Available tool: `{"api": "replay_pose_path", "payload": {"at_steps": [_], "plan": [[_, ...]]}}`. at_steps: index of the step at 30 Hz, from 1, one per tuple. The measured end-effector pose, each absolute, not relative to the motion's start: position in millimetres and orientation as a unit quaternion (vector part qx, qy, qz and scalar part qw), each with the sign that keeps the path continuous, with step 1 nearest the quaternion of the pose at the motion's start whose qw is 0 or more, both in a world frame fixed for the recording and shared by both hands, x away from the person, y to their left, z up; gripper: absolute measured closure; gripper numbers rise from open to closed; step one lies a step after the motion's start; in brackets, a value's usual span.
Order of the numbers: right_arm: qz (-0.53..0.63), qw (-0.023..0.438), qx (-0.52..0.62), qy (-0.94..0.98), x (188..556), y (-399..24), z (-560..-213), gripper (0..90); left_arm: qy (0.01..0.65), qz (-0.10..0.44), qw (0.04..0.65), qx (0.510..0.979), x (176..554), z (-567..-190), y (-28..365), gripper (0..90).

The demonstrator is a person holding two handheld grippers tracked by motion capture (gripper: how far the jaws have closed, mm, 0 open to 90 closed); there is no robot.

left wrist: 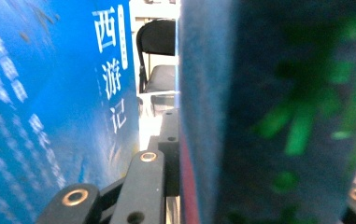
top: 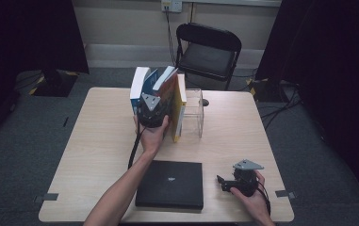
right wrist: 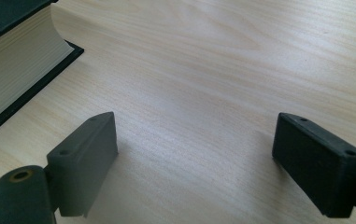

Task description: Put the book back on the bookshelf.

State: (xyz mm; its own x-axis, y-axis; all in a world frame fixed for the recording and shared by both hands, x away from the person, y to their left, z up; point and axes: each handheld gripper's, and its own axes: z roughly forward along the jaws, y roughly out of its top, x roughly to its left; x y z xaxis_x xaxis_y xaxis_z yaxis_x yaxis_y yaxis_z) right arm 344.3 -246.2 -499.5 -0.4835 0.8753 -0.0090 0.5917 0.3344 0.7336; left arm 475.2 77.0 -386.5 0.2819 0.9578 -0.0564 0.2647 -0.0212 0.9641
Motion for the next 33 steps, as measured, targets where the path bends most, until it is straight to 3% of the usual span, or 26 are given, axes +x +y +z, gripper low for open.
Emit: {"api": "replay_pose_path", "payload": {"at_steps": [22,33], "plan": [[0.342,0.207,0.464,0.79,344,-246,-500,13.7,0.456,0.336,0.506,0.65,442,-395,92,70.0],[0.342,0.208,0.465,0.79,344,-246,-500,13.8,0.44,0.302,0.525,0.663,430,-374,101,58.3]]}}
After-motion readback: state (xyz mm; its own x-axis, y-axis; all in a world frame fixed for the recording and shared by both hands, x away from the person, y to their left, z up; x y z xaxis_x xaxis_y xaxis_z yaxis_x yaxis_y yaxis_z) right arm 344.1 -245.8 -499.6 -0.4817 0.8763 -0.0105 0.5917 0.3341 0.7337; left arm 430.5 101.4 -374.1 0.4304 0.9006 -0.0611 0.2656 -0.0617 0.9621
